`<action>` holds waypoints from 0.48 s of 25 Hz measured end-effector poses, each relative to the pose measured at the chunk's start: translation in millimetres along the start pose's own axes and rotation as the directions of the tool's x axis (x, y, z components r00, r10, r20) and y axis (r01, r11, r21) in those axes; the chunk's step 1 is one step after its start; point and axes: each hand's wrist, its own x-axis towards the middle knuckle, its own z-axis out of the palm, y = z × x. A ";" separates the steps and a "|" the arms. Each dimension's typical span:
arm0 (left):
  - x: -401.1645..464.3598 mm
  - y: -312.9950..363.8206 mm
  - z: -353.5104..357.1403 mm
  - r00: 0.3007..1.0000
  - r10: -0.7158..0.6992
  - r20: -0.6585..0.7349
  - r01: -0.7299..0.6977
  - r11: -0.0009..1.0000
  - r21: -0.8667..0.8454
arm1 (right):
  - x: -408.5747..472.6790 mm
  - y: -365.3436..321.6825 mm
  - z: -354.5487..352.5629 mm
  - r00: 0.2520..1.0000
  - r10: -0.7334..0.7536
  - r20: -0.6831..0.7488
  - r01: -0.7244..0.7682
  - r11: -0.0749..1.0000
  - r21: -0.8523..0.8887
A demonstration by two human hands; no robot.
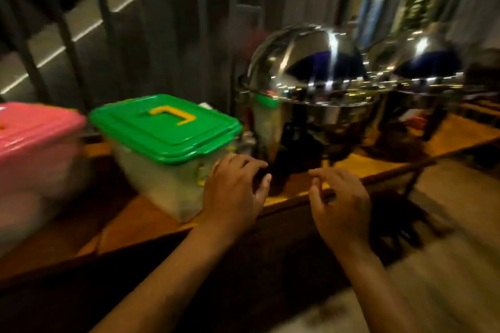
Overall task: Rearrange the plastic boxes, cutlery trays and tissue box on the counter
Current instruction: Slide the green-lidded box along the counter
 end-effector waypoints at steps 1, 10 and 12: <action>-2.0 -14.8 -4.8 1.000 -0.005 -0.022 0.006 0.999 0.050 | 1.2 -7.2 17.9 1.000 -0.006 0.028 0.004 0.997 0.076; 40.9 -106.2 -27.5 0.975 -0.223 0.000 0.193 0.842 0.503 | 104.9 -47.1 153.8 0.953 0.033 0.300 -0.125 0.948 0.293; 36.5 -109.6 -32.7 0.984 -0.178 0.018 0.146 0.858 0.493 | 117.6 -50.7 183.3 0.901 0.043 0.432 -0.188 0.936 0.299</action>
